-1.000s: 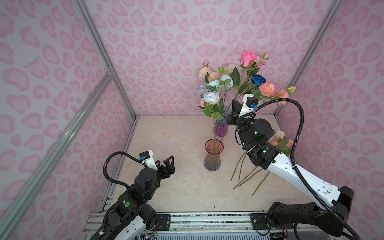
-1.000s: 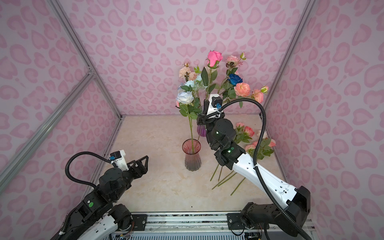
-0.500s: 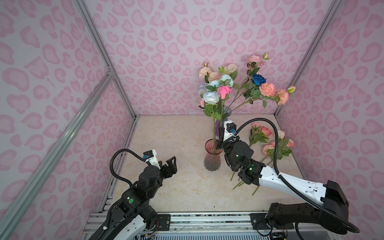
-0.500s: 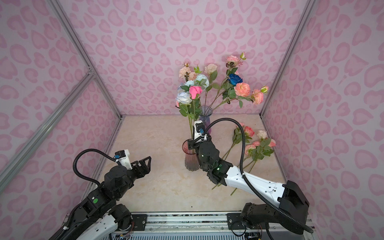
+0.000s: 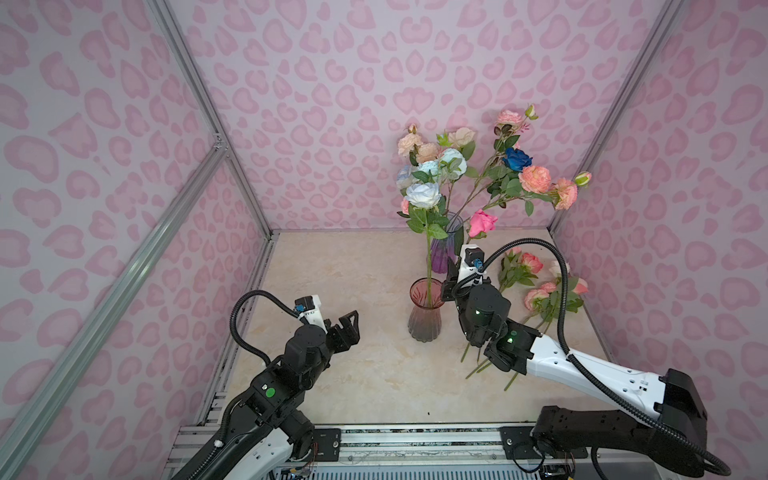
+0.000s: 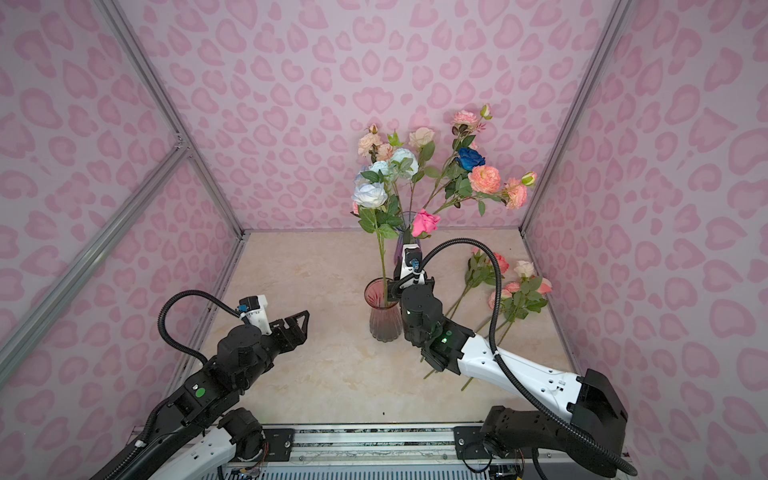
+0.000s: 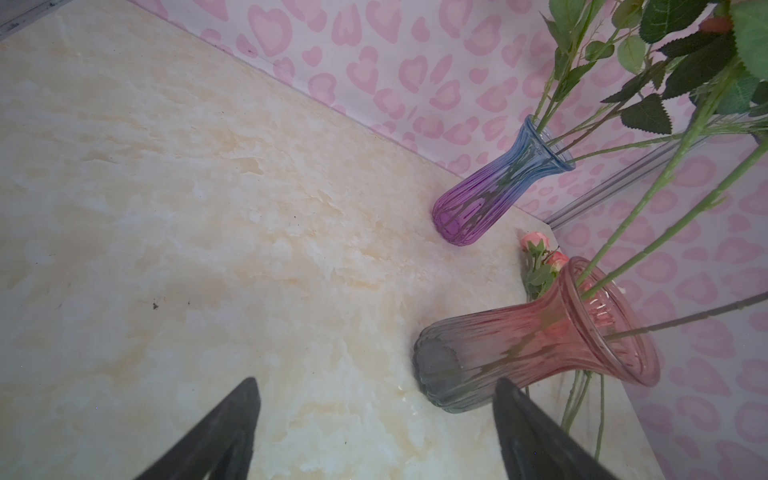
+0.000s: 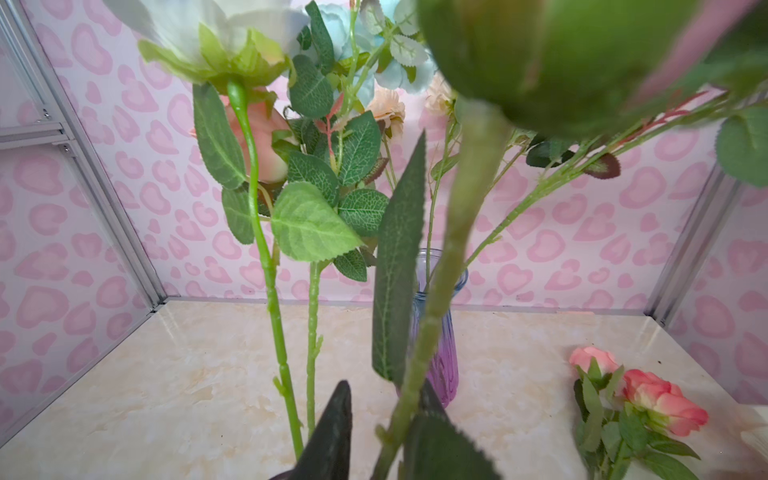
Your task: Arrange the flowers into the vase
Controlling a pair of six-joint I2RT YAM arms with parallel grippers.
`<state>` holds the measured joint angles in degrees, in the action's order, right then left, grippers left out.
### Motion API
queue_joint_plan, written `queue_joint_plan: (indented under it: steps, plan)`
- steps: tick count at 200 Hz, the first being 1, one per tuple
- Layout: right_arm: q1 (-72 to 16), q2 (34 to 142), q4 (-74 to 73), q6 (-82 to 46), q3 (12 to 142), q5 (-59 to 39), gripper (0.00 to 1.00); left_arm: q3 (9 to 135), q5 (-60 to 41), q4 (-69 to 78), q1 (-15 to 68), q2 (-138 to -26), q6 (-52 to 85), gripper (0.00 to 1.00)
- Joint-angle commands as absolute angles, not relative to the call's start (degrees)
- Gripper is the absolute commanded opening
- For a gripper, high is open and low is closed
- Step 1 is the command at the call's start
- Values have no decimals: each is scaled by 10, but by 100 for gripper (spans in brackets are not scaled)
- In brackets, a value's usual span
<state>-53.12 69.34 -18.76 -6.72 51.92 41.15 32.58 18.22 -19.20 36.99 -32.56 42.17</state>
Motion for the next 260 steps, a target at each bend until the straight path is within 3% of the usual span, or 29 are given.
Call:
queue_joint_plan:
  steps: [1, 50, 170, 213, 260]
  plan:
    - [-520, 674, -98, -98, 531, 421, 34, 326, 177, -162, 368, -329, 430, 89]
    - [-495, 602, 48, -124, 544, 364, 48, 327, 162, -131, 369, -354, 426, 89]
    - [-500, 452, 215, -162, 553, 452, 52, 353, 139, -95, 369, -416, 406, 89]
    - [-355, 408, 283, -227, 535, 384, 50, 349, 134, -79, 368, -425, 410, 89]
    - [-59, 441, 256, -345, 434, 118, 37, 342, 129, -82, 369, -422, 413, 89]
